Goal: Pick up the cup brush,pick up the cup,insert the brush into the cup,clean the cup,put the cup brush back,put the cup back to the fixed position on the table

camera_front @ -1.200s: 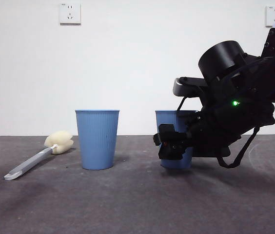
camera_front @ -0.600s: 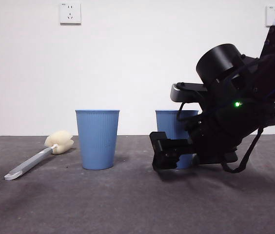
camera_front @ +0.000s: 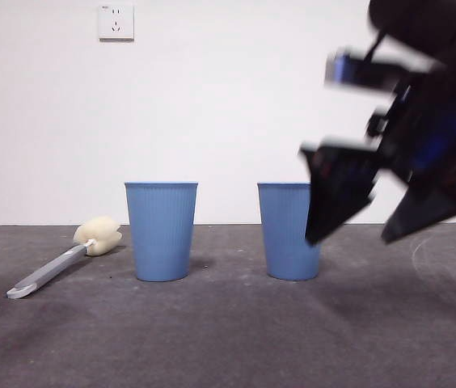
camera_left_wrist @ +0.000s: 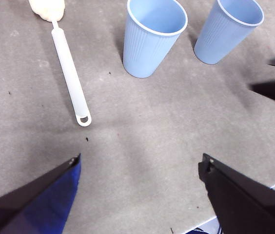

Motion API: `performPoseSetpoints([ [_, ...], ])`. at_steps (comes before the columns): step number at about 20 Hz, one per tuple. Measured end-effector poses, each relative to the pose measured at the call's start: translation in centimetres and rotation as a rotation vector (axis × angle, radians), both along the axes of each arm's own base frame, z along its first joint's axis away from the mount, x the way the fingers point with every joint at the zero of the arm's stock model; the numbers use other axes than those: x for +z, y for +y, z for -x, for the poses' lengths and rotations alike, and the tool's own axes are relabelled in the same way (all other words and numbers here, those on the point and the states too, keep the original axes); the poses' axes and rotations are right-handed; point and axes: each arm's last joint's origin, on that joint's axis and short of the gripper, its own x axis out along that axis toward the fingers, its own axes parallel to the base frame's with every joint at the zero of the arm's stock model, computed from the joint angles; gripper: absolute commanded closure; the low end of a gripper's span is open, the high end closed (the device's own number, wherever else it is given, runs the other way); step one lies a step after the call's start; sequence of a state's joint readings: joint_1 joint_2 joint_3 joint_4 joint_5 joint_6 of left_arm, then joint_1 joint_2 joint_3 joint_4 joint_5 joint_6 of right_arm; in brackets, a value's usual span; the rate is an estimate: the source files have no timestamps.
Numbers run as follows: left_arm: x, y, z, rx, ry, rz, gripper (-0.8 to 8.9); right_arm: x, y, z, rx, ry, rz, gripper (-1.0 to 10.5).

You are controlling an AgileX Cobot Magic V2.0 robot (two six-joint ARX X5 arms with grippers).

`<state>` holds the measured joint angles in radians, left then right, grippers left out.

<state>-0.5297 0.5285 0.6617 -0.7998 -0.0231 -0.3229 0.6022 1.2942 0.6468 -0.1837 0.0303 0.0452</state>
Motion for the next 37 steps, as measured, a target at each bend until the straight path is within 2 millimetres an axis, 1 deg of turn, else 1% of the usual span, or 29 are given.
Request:
performPoseSetpoints([
  [3, 0.0, -0.1, 0.0, -0.017, 0.006, 0.011, 4.05, 3.8, -1.4, 3.9, 0.066, 0.021, -0.073, 4.5],
  [6, 0.0, -0.2, 0.1, -0.068, 0.027, 0.044, 4.06, 7.6, -3.4, 7.2, 0.103, 0.050, -0.143, 4.5],
  [9, 0.0, -0.4, 0.2, -0.128, 0.053, 0.084, 4.10, 10.2, -5.4, 10.1, 0.118, 0.087, -0.155, 4.5],
  [10, -0.1, -0.4, 0.3, -0.143, 0.066, 0.091, 4.10, 10.8, -5.9, 10.8, 0.119, 0.095, -0.152, 4.8],
  [11, -0.1, -0.4, 0.4, -0.154, 0.081, 0.094, 4.24, 11.3, -6.3, 11.3, 0.120, 0.099, -0.149, 5.6],
  [12, -0.2, -0.4, 0.5, -0.158, 0.089, 0.094, 5.06, 11.7, -6.7, 11.7, 0.118, 0.104, -0.147, 6.4],
  [13, -0.2, -0.4, 0.5, -0.164, 0.095, 0.097, 6.19, 12.0, -6.9, 12.0, 0.115, 0.117, -0.139, 7.2],
  [14, -0.2, -0.4, 0.5, -0.167, 0.099, 0.098, 7.66, 12.2, -7.1, 12.3, 0.114, 0.134, -0.127, 8.2],
  [15, -0.3, -0.4, 0.5, -0.167, 0.102, 0.097, 8.22, 12.2, -7.2, 12.5, 0.112, 0.153, -0.115, 9.3],
  [16, -0.3, -0.4, 0.5, -0.168, 0.103, 0.097, 8.20, 12.1, -7.3, 12.6, 0.110, 0.172, -0.101, 9.6],
  [18, -0.3, -0.4, 0.5, -0.169, 0.103, 0.098, 8.21, 11.9, -7.4, 12.7, 0.108, 0.196, -0.085, 9.6],
  [24, -0.3, -0.4, 0.5, -0.168, 0.102, 0.097, 8.18, 11.9, -7.4, 12.7, 0.102, 0.197, -0.085, 9.5],
  [33, -0.3, -0.4, 0.5, -0.165, 0.100, 0.093, 8.18, 11.9, -7.7, 12.5, 0.019, 0.136, -0.011, 9.5],
  [37, 0.4, -0.5, -0.6, -0.053, -0.028, 0.047, 8.18, 11.9, -7.9, 12.3, -0.025, 0.102, 0.031, 9.5],
])
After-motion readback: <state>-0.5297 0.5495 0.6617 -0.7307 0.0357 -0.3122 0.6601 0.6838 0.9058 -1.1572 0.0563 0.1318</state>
